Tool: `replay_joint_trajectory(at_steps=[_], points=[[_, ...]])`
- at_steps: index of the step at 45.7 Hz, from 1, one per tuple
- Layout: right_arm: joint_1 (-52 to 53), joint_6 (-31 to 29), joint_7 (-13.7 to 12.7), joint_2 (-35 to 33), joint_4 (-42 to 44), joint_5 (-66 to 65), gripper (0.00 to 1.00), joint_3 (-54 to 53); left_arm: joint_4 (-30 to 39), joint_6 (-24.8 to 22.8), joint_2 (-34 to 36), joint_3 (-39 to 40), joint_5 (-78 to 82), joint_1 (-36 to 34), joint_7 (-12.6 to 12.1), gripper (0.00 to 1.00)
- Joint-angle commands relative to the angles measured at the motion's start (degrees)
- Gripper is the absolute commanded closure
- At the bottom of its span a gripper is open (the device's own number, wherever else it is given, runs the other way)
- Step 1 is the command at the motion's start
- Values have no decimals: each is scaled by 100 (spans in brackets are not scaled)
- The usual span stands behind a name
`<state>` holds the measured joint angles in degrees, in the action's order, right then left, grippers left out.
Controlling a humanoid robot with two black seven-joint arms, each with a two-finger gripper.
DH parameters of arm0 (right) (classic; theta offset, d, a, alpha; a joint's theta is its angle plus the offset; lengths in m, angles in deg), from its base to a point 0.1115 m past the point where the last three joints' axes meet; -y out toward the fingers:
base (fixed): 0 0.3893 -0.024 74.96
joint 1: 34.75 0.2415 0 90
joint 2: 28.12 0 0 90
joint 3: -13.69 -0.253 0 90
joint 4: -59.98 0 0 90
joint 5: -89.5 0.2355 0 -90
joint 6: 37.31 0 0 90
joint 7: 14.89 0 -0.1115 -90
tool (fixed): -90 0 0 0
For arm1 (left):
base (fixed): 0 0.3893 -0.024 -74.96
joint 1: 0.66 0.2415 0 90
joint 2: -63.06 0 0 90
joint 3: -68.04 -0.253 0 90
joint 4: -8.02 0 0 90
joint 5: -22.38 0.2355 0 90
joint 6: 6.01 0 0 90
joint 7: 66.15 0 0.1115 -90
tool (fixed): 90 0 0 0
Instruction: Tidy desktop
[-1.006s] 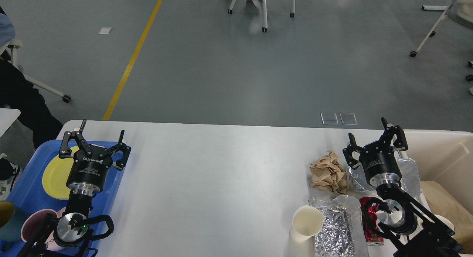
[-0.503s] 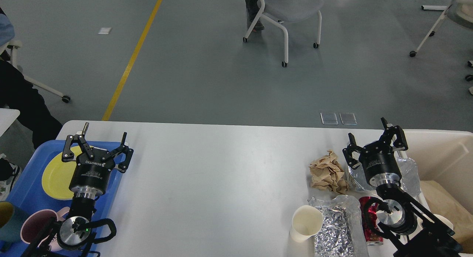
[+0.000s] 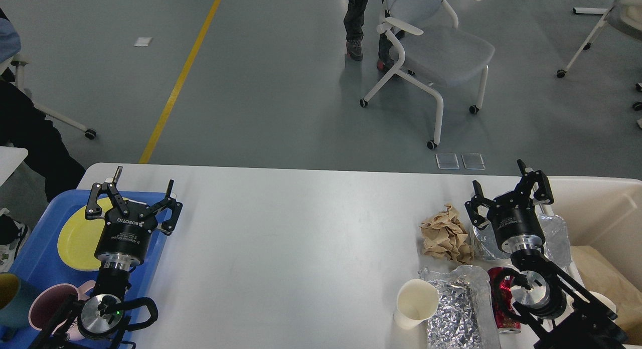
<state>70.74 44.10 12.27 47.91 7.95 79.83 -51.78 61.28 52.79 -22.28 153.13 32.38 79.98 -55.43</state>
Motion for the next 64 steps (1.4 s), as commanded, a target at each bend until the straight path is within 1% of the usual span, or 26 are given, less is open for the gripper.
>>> replay_joint_trajectory(at_steps=[1,25,32,41,43,46,57,64], points=[[-3,-2,0,0,0,0,0,-1,0,0,0,-1,2,-4,0,4],[138,68,-9,17,123,18,0,-18,0,0,0,-1,-7,-3,0,4],[261,95,-18,-53,123,351,0,-492,0,0,8,-1,2,-3,0,4],[279,104,-26,-185,220,395,0,-545,0,0,9,-1,2,-3,0,4],[235,-10,-26,-386,176,395,0,-589,0,0,9,-1,2,-4,0,4],[191,-19,-26,-545,176,431,0,-519,0,0,9,-1,-7,5,0,4],[42,-11,-9,-580,141,431,0,-554,0,0,9,-1,-7,5,0,4],[-46,-37,-44,-528,114,431,0,-475,0,0,9,-1,-7,5,-9,4]])
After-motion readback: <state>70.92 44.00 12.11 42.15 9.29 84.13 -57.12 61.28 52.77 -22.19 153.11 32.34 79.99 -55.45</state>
